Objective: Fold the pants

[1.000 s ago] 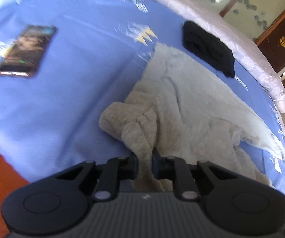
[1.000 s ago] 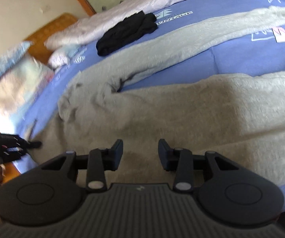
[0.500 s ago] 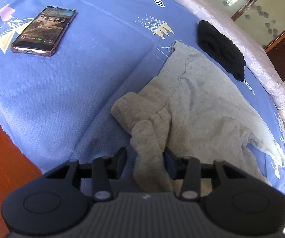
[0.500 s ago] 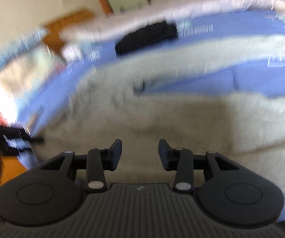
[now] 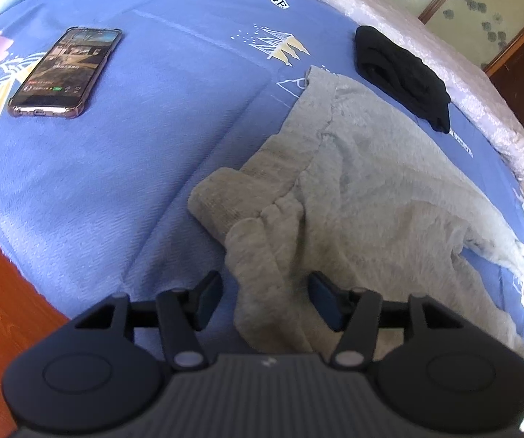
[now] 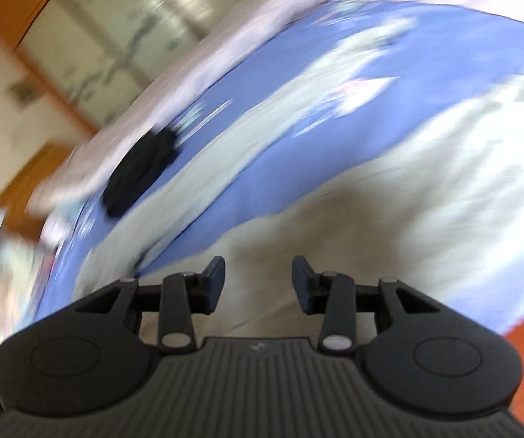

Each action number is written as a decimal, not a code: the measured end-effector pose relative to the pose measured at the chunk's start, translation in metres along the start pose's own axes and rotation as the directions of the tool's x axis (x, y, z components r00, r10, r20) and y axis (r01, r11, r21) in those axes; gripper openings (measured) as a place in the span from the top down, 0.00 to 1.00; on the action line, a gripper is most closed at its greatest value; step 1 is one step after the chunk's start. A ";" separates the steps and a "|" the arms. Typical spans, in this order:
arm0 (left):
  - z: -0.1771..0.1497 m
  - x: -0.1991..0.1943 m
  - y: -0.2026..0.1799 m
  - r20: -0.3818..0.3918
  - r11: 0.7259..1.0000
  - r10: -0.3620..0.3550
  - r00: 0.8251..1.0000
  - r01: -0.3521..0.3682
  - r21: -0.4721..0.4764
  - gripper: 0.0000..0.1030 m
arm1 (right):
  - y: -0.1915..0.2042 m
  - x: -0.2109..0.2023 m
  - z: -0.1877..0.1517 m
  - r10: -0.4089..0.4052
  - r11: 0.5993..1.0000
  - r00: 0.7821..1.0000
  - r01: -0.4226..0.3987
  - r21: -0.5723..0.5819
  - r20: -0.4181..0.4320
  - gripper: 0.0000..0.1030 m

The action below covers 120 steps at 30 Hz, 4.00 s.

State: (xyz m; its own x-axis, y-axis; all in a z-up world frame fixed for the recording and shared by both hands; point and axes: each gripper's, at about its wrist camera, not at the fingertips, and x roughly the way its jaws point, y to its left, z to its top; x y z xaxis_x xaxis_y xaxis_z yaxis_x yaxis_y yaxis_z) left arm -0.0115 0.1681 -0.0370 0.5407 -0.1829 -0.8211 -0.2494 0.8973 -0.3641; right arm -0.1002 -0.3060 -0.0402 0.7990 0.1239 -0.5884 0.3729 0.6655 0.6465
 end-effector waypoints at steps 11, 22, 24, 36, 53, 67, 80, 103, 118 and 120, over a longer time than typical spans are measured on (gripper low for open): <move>0.003 -0.001 -0.012 -0.040 0.999 -0.035 0.999 0.036 0.033 0.47 | -0.073 -0.044 -0.003 -0.125 0.967 0.992 0.119 0.224 0.013 0.59; 0.009 0.001 0.000 -0.053 1.000 -0.017 0.998 0.016 -0.021 0.46 | -0.125 -0.075 0.007 -0.182 0.917 0.977 0.129 0.377 0.109 0.59; 0.008 0.001 -0.003 -0.053 1.000 -0.007 0.999 0.006 -0.008 0.45 | -0.132 -0.081 0.006 -0.172 0.915 0.979 0.116 0.385 0.113 0.59; 0.010 0.000 -0.003 -0.065 1.000 -0.010 0.998 0.010 0.001 0.43 | -0.146 -0.098 0.012 -0.166 0.913 0.972 0.089 0.398 0.164 0.59; 0.018 -0.004 -0.006 -0.072 0.999 -0.046 0.996 0.044 -0.022 0.85 | -0.157 -0.077 0.047 -0.176 0.937 0.961 0.096 0.336 0.215 0.96; 0.108 -0.001 -0.033 -0.018 0.952 -0.237 0.971 0.229 -0.203 0.85 | -0.091 -0.046 0.135 -0.102 0.987 0.912 0.044 0.153 0.398 0.97; 0.250 0.147 -0.110 -0.005 0.978 -0.057 0.998 0.054 -0.200 0.58 | -0.010 0.173 0.260 -0.199 0.980 0.935 0.196 0.038 0.294 0.91; 0.125 0.077 -0.033 -0.051 0.950 -0.255 0.966 0.240 -0.199 0.25 | -0.122 0.095 0.218 -0.219 0.934 0.931 0.114 0.340 0.292 0.53; 0.141 0.152 -0.069 -0.110 0.931 -0.260 0.959 0.218 -0.292 0.88 | -0.101 0.132 0.241 -0.270 0.931 0.932 0.188 0.314 0.244 0.90; 0.149 0.138 -0.074 -0.114 0.928 -0.270 0.956 0.227 -0.295 0.88 | -0.089 0.116 0.251 -0.284 0.937 0.924 0.212 0.277 0.256 0.91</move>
State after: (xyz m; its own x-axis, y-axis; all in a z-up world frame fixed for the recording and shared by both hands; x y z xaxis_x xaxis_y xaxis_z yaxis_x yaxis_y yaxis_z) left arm 0.2012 0.1366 -0.0581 0.4930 -0.4626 -0.7368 -0.3458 0.6730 -0.6539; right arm 0.0780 -0.5358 -0.0444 0.7529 -0.2631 -0.6033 0.6494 0.4459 0.6160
